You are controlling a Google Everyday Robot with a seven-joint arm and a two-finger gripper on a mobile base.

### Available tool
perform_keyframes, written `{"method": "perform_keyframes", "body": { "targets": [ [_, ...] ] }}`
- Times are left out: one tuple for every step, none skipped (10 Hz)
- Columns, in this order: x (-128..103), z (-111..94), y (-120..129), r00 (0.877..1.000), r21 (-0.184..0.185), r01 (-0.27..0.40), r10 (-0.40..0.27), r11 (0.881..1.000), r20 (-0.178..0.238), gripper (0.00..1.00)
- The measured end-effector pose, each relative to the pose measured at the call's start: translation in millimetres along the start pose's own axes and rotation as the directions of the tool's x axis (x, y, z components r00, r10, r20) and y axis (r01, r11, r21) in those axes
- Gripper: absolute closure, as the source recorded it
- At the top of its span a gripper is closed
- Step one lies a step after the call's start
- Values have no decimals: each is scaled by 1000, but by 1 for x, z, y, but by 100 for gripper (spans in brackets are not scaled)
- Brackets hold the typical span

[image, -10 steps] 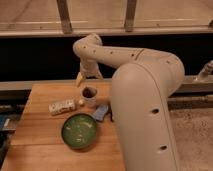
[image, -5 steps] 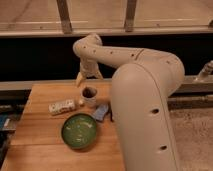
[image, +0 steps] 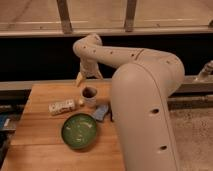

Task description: Drag the ceramic bowl in a circle

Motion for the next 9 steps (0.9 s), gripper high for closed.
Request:
{"method": "perform_keyframes", "body": {
  "targets": [
    [0, 0, 0, 1000, 0, 0, 0, 1000, 0, 20],
    [0, 0, 0, 1000, 0, 0, 0, 1000, 0, 20],
    [0, 0, 0, 1000, 0, 0, 0, 1000, 0, 20],
    [0, 0, 0, 1000, 0, 0, 0, 1000, 0, 20],
    [0, 0, 0, 1000, 0, 0, 0, 1000, 0, 20],
    [0, 0, 0, 1000, 0, 0, 0, 1000, 0, 20],
    [-2, -1, -1, 1000, 1, -2, 2, 1000, 3, 20],
    [-8, -7, -6, 999, -5, -30, 30, 1000, 15, 20],
    [-12, -13, -14, 999, -6, -52, 52, 999, 17, 20]
  ]
}}
